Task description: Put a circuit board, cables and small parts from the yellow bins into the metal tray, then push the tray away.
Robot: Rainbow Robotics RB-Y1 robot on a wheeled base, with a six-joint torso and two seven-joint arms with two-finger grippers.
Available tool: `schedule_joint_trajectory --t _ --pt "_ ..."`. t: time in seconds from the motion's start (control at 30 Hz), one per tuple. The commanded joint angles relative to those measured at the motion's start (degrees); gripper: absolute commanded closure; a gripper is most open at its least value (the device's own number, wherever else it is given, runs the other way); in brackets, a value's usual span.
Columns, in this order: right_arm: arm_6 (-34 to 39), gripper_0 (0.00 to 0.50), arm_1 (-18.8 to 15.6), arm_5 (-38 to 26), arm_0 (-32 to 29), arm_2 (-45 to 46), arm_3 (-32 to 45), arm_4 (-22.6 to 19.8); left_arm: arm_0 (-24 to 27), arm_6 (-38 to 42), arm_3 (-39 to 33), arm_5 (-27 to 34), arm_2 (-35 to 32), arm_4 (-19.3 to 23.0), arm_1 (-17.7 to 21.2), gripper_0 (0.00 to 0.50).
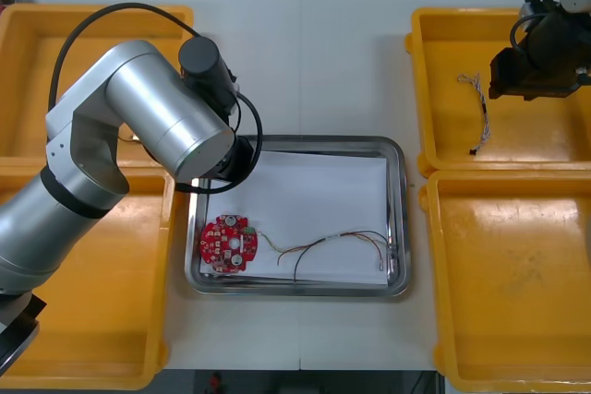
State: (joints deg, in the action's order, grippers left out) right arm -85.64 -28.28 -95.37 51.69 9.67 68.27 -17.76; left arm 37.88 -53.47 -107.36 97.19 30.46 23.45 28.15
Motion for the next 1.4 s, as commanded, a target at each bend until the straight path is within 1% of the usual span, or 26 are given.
schedule_joint_trajectory --t 0.03,0.2,0.37,0.5,0.53,0.57,0.6,0.63,0.67,0.7,0.97,1.1,1.27,1.3,1.37,1.4 --pt "3.72 0.000 1.12 3.00 2.80 1.14 -2.62 -0.35 -1.14 4.25 -0.30 -3.41 2.59 -1.74 -0.91 0.499" --pt "4.87 0.000 1.82 6.43 2.80 1.06 -6.22 -0.26 -1.23 5.30 1.54 -5.70 4.52 -2.79 -0.91 0.497" --pt "5.92 0.000 2.52 9.68 2.71 0.79 -8.77 -0.35 -1.76 5.92 2.77 -7.46 5.13 -2.97 -0.91 0.496" --pt "6.62 0.000 2.70 12.31 2.71 -0.44 -10.79 -0.43 -1.94 6.36 2.95 -7.81 5.57 -2.97 -0.91 0.497" --pt "6.71 0.000 2.70 12.49 2.71 -0.61 -10.97 -0.52 -1.94 6.45 2.95 -7.72 5.57 -2.97 -0.91 0.490" --pt "6.98 0.000 2.70 12.67 2.71 -0.88 -11.32 -0.52 -2.02 6.62 2.95 -7.81 5.66 -2.97 -0.91 0.375" --pt "7.06 0.000 2.70 12.67 2.71 -0.88 -11.58 -0.52 -1.94 6.80 2.95 -7.81 5.75 -2.97 -0.91 0.201" --pt "7.24 0.000 2.61 12.67 2.71 -0.97 -11.67 -0.52 -1.94 6.89 2.95 -7.81 5.66 -2.97 -0.91 0.132" --pt "7.33 0.000 2.70 12.67 2.71 -0.97 -11.76 -0.61 -1.94 7.06 2.86 -7.81 5.75 -2.97 -0.91 0.026" --pt "7.42 0.000 2.70 12.67 2.71 -0.88 -11.94 -0.70 -1.94 7.33 2.86 -7.81 5.75 -2.97 -0.91 0.000" --pt "8.29 0.000 2.70 15.21 2.71 -1.23 -15.01 -1.40 -1.94 8.47 0.93 -7.19 5.66 -2.88 -0.91 0.000" --pt "8.82 0.000 2.61 15.13 2.71 -1.32 -15.80 -1.49 -1.85 8.73 -3.20 -3.24 4.43 -2.53 -0.38 0.000" --pt "9.26 0.000 2.70 14.95 2.71 -1.93 -16.15 -2.02 -0.88 8.38 -9.00 2.39 1.27 1.25 1.29 0.000" --pt "9.26 0.031 2.61 14.78 2.62 -2.02 -16.15 -2.10 -0.35 8.29 -10.23 3.79 0.21 2.66 1.82 0.000" --pt "9.35 0.167 2.70 14.51 2.62 -2.11 -16.15 -2.28 0.26 8.12 -11.99 5.55 -1.63 4.94 2.70 0.000" --pt "9.26 0.335 2.70 14.34 2.62 -2.11 -16.15 -2.46 0.70 8.03 -13.13 6.87 -3.22 6.70 3.40 0.000"
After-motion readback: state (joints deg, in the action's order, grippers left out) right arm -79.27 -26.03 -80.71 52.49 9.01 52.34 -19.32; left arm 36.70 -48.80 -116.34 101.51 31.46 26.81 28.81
